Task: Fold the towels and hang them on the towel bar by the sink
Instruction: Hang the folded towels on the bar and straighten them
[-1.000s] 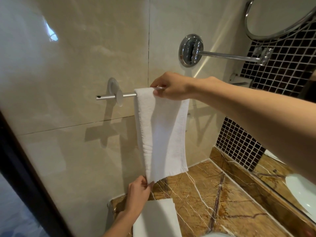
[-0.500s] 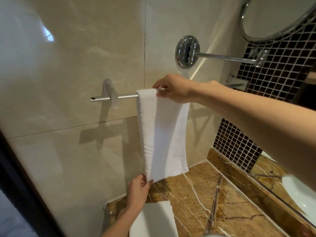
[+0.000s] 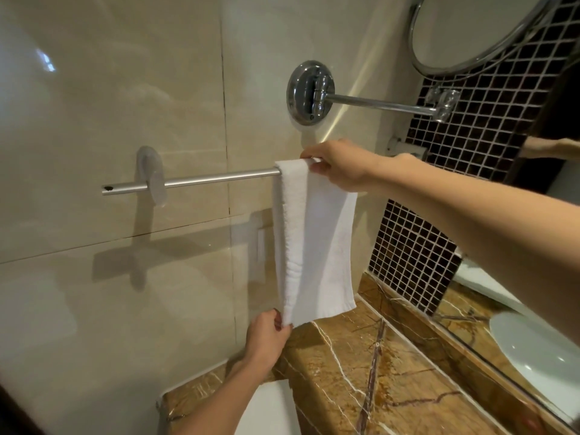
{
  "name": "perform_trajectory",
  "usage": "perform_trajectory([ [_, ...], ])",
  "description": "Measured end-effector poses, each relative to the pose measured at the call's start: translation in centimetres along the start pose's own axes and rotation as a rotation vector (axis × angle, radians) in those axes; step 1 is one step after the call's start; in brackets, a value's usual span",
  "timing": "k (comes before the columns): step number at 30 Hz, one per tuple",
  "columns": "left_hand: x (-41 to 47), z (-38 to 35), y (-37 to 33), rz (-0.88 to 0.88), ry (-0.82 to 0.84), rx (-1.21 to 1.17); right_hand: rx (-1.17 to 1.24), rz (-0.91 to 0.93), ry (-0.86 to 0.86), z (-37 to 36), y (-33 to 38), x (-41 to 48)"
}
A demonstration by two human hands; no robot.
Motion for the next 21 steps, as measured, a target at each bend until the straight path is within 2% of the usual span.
perform_trajectory([
  [8, 2.9, -4.2, -3.0, -0.028, 0.038, 0.097, -0.001, -0.044, -0.037, 0.3, -5.8, 0.5],
  [21, 7.3, -9.9, -5.2, -0.041, 0.032, 0.089, -0.020, -0.103, -0.078, 0.3, -13.6, 2.3],
])
Point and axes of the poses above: each hand's wrist, its own x-axis towards the middle knuckle, its own z-axis out of the back of the hand, y = z × x, the point moved 10 cm from there along x, towards the middle knuckle, and after that the axes turned 13 degrees about -z, right-handed, at the moved point
